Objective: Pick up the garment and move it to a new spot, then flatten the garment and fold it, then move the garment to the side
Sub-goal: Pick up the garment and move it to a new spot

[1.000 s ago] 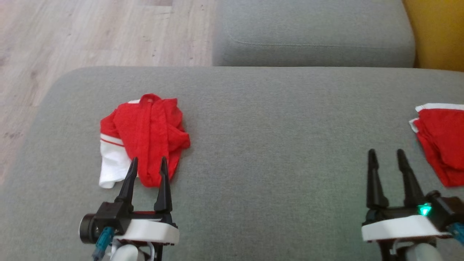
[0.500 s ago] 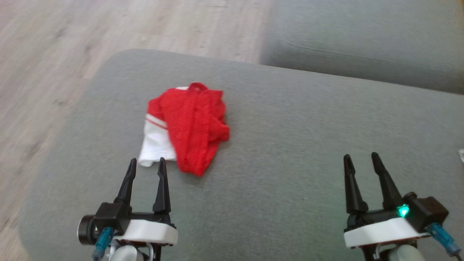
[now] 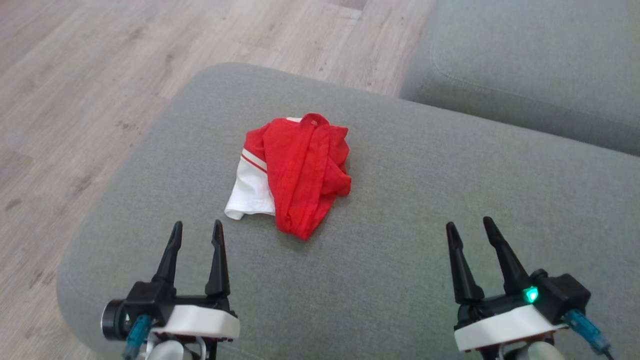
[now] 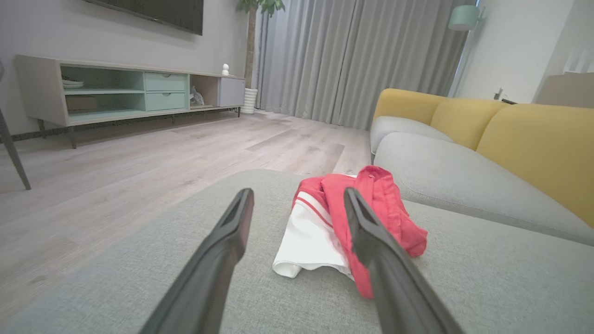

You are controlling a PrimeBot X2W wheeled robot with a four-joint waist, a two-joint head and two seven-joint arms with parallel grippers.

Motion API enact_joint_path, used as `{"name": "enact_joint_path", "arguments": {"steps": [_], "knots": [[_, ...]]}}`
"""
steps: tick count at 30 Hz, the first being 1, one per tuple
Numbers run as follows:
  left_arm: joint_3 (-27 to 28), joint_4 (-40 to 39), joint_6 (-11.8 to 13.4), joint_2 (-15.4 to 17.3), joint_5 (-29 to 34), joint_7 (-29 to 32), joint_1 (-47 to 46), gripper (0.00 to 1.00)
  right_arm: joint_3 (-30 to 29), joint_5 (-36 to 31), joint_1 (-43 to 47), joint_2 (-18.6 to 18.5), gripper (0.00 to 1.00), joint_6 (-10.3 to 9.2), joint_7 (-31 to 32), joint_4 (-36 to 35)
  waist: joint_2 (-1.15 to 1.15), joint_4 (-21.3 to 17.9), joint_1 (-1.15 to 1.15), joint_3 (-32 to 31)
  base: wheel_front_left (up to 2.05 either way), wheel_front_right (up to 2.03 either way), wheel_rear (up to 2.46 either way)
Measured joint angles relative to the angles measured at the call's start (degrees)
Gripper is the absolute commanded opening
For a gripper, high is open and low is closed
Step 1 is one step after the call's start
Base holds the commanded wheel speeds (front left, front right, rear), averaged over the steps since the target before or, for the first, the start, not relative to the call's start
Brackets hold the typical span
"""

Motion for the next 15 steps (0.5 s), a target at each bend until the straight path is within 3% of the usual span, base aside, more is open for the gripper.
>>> {"name": "enact_joint_path", "arguments": {"steps": [3,7,13,15], "knots": [[0.3,0.4,-0.5,0.0,0.7,0.0,-0.2,1.00,0.4,-0.2,-0.1,0.0,1.00,0.00,0.0,0.0,0.00,-0.7,0.00,1.0,0.00,0.00,0.00],[-0.1,3.9,-3.7,1.0,0.3,1.1,-4.0,1.00,-0.4,-0.9,-0.8,0.0,1.00,0.00,0.0,-0.1,0.00,-1.9,0.00,3.4,0.00,0.00,0.00],[-0.8,8.6,-7.2,2.7,-4.0,10.4,-21.9,1.00,-0.5,-3.3,-5.1,0.0,1.00,0.00,0.0,-1.1,0.00,-4.2,0.02,8.5,0.00,0.00,0.00],[-3.0,11.3,-8.0,4.6,-4.4,14.6,-27.7,1.00,-0.8,-3.8,-6.7,0.0,1.00,0.00,0.0,-1.5,0.00,-5.4,0.02,10.2,0.00,0.00,0.00]]}}
